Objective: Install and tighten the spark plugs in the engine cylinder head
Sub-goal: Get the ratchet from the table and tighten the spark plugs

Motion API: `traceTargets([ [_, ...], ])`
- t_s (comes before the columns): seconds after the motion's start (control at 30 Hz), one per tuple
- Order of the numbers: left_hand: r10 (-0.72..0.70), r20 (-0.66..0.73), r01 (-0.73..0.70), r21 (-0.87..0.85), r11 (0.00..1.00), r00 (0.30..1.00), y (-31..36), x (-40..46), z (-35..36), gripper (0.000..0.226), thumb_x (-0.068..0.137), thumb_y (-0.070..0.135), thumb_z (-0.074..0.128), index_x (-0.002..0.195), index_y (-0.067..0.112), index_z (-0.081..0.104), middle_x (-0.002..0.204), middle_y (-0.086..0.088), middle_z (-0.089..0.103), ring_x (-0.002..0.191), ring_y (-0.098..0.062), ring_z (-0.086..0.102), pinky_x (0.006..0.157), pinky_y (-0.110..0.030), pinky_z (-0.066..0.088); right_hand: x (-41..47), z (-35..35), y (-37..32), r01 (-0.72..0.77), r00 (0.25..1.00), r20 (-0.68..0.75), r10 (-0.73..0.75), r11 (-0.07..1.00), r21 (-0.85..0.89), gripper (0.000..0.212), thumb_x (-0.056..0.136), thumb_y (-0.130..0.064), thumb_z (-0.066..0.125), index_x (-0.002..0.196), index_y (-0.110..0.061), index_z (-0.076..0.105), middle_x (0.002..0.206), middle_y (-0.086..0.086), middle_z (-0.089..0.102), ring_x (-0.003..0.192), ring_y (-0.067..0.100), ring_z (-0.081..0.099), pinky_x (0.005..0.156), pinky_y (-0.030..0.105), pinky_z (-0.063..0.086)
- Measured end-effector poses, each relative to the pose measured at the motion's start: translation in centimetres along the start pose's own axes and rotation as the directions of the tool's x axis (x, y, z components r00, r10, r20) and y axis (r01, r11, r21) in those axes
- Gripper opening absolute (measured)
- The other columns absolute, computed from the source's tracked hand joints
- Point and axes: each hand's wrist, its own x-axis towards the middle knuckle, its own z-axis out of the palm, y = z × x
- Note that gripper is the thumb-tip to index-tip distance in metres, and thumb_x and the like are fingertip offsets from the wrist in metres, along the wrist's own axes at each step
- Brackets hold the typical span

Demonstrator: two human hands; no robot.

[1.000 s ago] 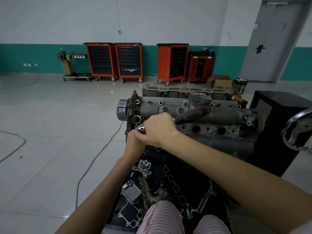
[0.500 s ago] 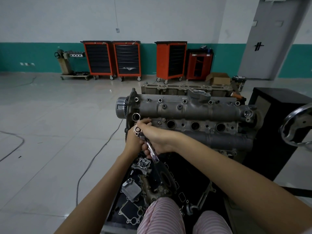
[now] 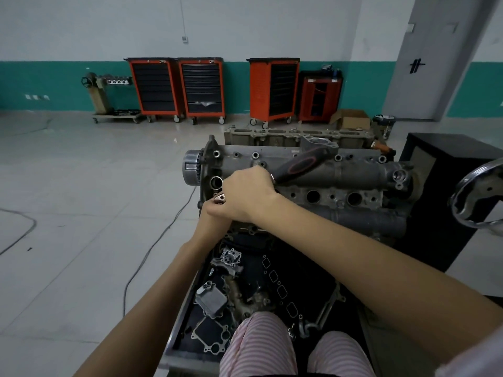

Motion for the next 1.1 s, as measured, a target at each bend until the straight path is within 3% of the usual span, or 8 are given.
traceTargets([
  [0.1,0.078,-0.027,-0.08,-0.062,0.995,0.997,0.2,-0.4,0.1,0.038,0.081,-0.017,0.045,0.061,0.015,0.045,0.046,0.011,0.046,0.046,0.013,0.046,0.042,-0.006,0.033,-1.0,1.2,-0.6,-0.122,0.99,-0.038,0.132,0.973,0.193,0.058,0.086,-0.06,0.035,0.052,-0.014,0.041,0.053,-0.002,0.04,0.053,0.019,0.045,0.046,0.025,0.022],
  [0.17,0.114,-0.036,-0.118,-0.15,0.982,0.993,-0.3,-0.6,0.3,0.01,0.083,-0.011,0.05,0.083,-0.005,0.057,0.054,0.015,0.054,0.054,0.013,0.051,0.049,-0.004,0.037,-1.5,2.0,-1.1,-0.223,0.972,0.014,0.233,0.909,0.352,0.057,0.088,-0.061,0.033,0.056,-0.014,0.044,0.057,-0.001,0.045,0.059,0.02,0.047,0.051,0.028,0.028],
  [0.3,0.169,0.023,-0.162,-0.179,0.97,0.985,1.1,-1.5,0.0,0.049,0.081,0.026,0.049,0.126,0.008,0.051,0.094,0.014,0.06,0.088,0.01,0.056,0.079,-0.009,0.044,-2.8,3.0,-1.8,-0.329,0.935,0.049,0.35,0.811,0.483,0.067,0.09,-0.063,0.023,0.081,-0.01,0.062,0.079,0.007,0.065,0.075,0.023,0.061,0.062,0.031,0.035],
  [0.47,0.138,-0.02,-0.139,-0.181,0.974,0.99,1.5,-1.7,0.3,0.038,0.094,0.016,0.05,0.129,0.001,0.048,0.113,-0.006,0.058,0.102,-0.013,0.054,0.086,-0.017,0.037,-3.4,3.6,-2.5,-0.38,0.91,0.122,0.397,0.677,0.63,0.071,0.091,-0.063,0.016,0.107,-0.008,0.058,0.095,0.011,0.066,0.09,0.026,0.062,0.069,0.032,0.041],
  [0.63,0.092,-0.108,-0.116,-0.252,0.961,0.99,1.4,-2.0,0.6,0.02,0.095,0.01,0.05,0.111,0.019,0.058,0.096,0.008,0.062,0.085,0.007,0.056,0.077,-0.008,0.042,-3.6,3.5,-2.5,-0.38,0.913,0.173,0.37,0.615,0.691,0.073,0.091,-0.062,0.017,0.112,-0.005,0.058,0.098,0.014,0.066,0.092,0.027,0.062,0.07,0.033,0.043],
  [0.8,0.03,-0.351,-0.107,-0.202,0.974,0.936,0.8,-2.2,1.7,0.019,0.09,0.004,0.055,0.092,0.018,0.069,0.08,0.011,0.066,0.081,-0.012,0.064,0.068,-0.016,0.045,-3.5,2.9,-2.3,-0.327,0.939,0.082,0.335,0.789,0.52,0.066,0.093,-0.059,0.022,0.089,-0.006,0.06,0.082,0.009,0.065,0.08,0.027,0.063,0.059,0.03,0.039],
  [0.97,0.161,-0.324,-0.133,0.105,0.985,0.932,0.4,-1.5,1.4,0.017,0.08,-0.009,0.048,0.068,0.002,0.055,0.059,-0.016,0.057,0.06,-0.036,0.056,0.047,-0.033,0.027,-0.8,0.4,0.8,0.062,0.997,0.028,-0.066,0.992,0.112,0.063,0.089,-0.063,0.029,0.055,-0.011,0.04,0.055,-0.003,0.039,0.059,0.021,0.054,0.049,0.025,0.028],
  [1.1,0.194,-0.24,-0.182,0.071,0.981,0.951,0.0,-1.5,0.9,0.02,0.088,-0.003,0.048,0.071,-0.002,0.056,0.06,-0.018,0.054,0.056,-0.025,0.048,0.05,-0.033,0.03,2.1,-2.0,2.4,0.511,0.858,0.064,-0.509,0.836,-0.2,0.064,0.087,-0.065,0.029,0.048,-0.015,0.033,0.045,-0.003,0.032,0.039,0.012,0.029,0.041,0.024,0.016],
])
